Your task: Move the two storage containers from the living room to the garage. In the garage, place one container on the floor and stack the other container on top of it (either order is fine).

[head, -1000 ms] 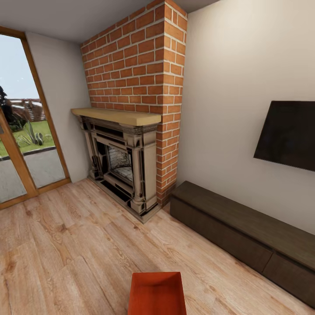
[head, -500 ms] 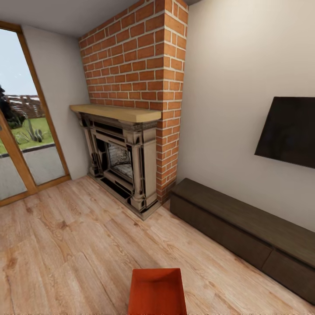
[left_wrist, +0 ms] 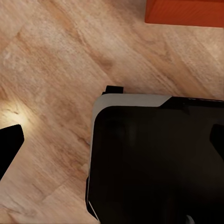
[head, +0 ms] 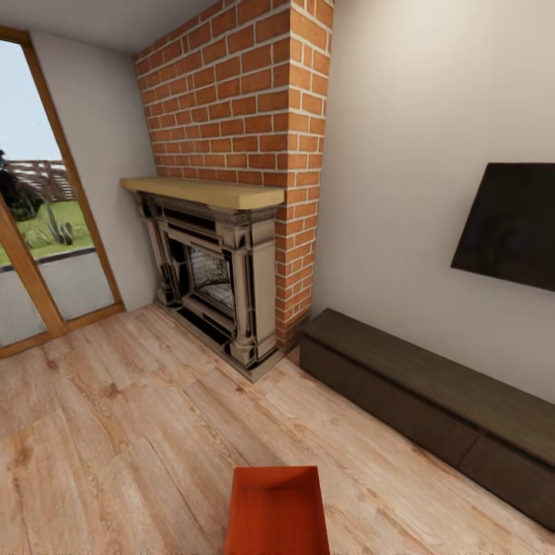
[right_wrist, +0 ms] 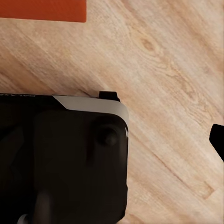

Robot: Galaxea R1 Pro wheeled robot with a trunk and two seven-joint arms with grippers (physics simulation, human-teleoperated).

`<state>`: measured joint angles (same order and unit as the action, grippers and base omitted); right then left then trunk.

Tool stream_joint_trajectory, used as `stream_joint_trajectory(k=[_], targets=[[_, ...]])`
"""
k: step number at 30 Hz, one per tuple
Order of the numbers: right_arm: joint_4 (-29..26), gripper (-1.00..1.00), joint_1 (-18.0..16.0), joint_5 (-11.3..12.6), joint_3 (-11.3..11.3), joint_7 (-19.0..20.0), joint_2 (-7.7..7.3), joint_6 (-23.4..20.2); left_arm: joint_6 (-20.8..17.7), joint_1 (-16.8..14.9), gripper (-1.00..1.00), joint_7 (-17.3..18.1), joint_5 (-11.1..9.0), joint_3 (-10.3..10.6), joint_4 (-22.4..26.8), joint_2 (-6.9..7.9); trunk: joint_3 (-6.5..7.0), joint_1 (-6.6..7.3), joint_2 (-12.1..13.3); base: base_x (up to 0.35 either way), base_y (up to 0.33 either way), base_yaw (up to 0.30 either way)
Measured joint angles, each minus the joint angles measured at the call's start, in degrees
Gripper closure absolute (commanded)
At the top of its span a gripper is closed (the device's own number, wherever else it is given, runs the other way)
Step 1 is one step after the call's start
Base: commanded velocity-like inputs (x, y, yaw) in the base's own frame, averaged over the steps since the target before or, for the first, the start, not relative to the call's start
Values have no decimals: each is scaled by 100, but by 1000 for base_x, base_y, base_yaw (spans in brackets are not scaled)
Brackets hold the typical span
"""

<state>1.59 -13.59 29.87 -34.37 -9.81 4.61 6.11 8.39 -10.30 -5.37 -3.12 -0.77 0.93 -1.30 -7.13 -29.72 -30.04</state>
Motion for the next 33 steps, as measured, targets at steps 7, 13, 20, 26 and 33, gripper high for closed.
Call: stream_joint_trajectory(k=[7,13,20,26,33], targets=[[0,-100,-2,-1,-4,0,2,0,0,1,-100,0,3,-3,0,0,-65,0,0,0,0,0],[0,-100,0,16,2,0,2,0,0,1,-100,0,1,1,0,0,-120,0,0,0,0,0],[0,-100,-2,39,15,0,-22,0,0,1,-100,0,1,1,0,0,-185,0,0,0,0,0],[0,-100,-1,52,22,0,-75,2,0,3,-100,0,1,1,0,0,-241,0,-1,0,0,0],[0,-100,1,45,23,2,-79,8,0,0,-100,0,1,2,0,0,-306,0,-1,0,0,0]])
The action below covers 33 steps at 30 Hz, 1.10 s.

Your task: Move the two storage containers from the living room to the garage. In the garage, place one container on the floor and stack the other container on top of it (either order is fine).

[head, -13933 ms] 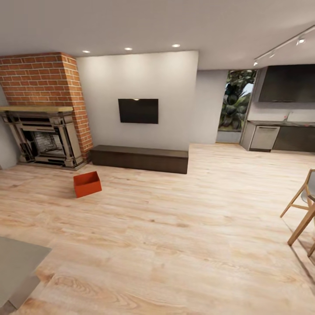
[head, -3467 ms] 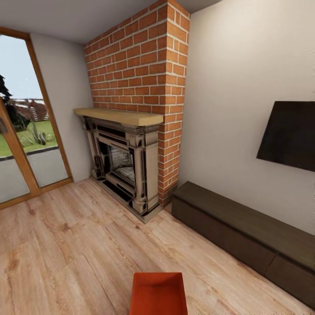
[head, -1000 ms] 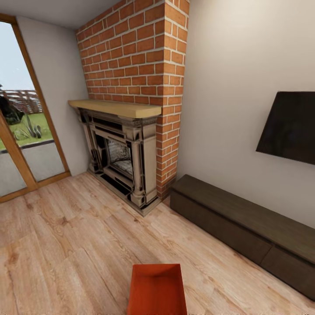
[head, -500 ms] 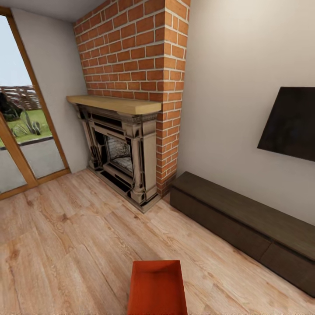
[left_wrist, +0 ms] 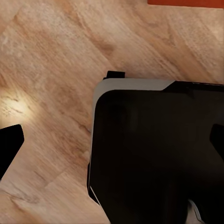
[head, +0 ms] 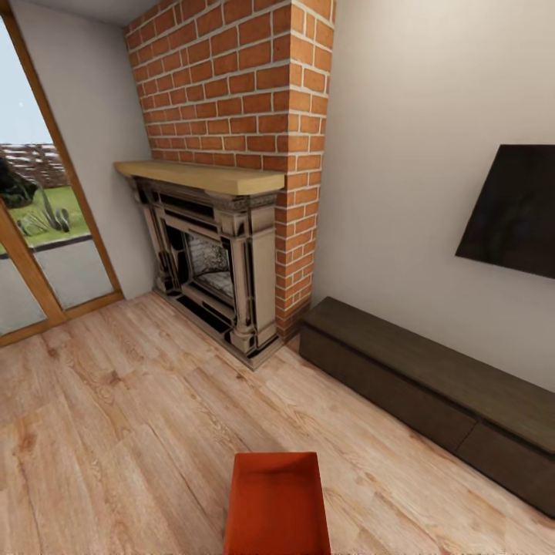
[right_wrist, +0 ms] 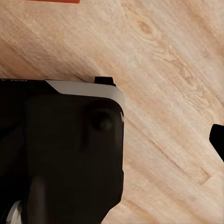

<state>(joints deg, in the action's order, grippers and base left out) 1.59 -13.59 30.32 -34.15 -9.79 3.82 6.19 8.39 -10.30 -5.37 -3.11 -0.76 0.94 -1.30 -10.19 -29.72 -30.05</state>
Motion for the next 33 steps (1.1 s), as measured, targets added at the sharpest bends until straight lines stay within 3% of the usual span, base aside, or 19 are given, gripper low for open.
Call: stream_joint_trajectory(k=[33], targets=[[-3,-100,-4,-10,0,0,0,2,0,1,-100,0,0,-1,0,0,-306,0,-1,0,0,0]])
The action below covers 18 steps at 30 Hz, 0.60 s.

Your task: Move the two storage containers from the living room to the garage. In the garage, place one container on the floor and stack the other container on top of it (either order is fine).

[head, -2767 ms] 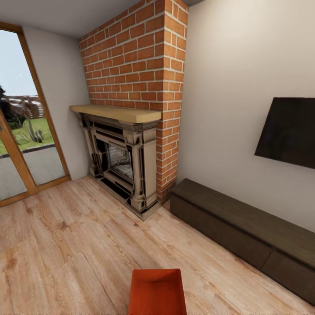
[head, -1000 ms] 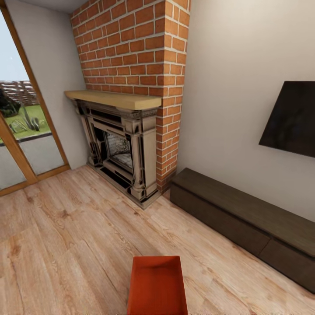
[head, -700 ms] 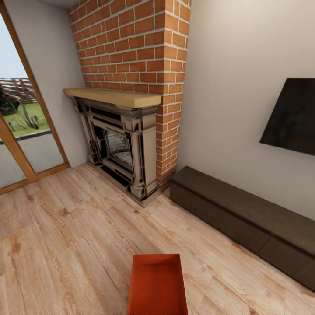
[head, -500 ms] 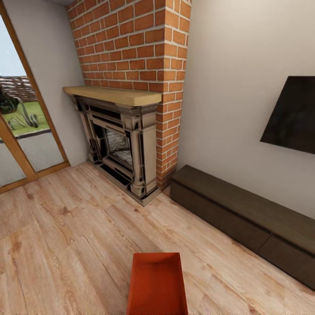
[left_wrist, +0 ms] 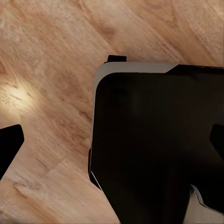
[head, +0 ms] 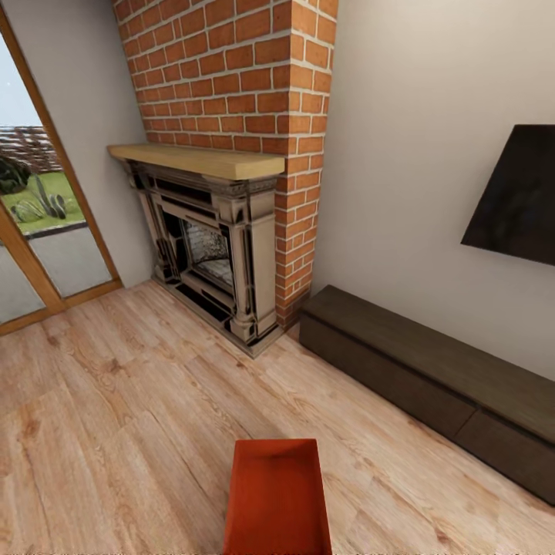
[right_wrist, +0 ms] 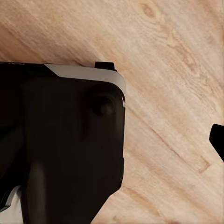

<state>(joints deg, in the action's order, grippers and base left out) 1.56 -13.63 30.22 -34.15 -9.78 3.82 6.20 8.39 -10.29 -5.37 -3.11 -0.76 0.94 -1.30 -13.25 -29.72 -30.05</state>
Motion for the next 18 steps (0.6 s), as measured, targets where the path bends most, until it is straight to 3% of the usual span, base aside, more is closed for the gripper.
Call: stream_joint_trajectory(k=[18], targets=[[-4,-100,1,0,0,-1,0,0,0,-2,-100,0,0,0,0,0,-167,0,0,0,0,0]])
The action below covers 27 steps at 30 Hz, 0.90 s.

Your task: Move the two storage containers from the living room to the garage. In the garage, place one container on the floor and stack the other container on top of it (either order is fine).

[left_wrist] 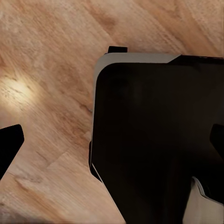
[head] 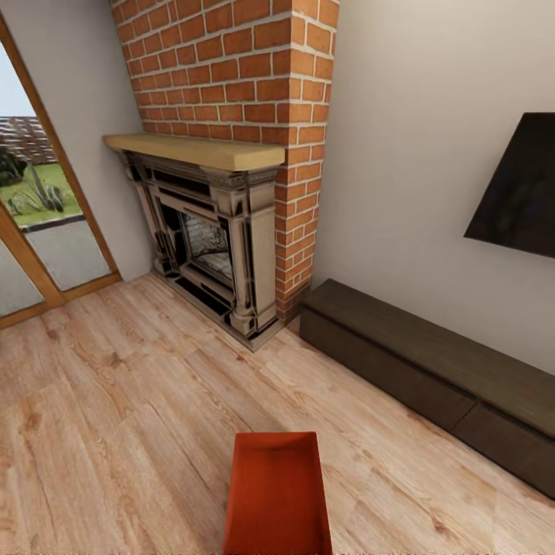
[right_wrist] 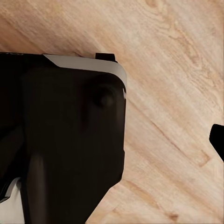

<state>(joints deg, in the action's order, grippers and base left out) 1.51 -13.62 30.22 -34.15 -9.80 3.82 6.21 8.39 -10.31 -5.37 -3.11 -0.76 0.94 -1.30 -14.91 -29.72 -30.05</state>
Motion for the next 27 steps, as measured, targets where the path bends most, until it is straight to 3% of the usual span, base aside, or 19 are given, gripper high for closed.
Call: stream_joint_trajectory(k=[27], targets=[[0,-100,3,0,0,0,0,0,0,1,-100,0,0,0,0,0,-250,0,0,0,0,0]])
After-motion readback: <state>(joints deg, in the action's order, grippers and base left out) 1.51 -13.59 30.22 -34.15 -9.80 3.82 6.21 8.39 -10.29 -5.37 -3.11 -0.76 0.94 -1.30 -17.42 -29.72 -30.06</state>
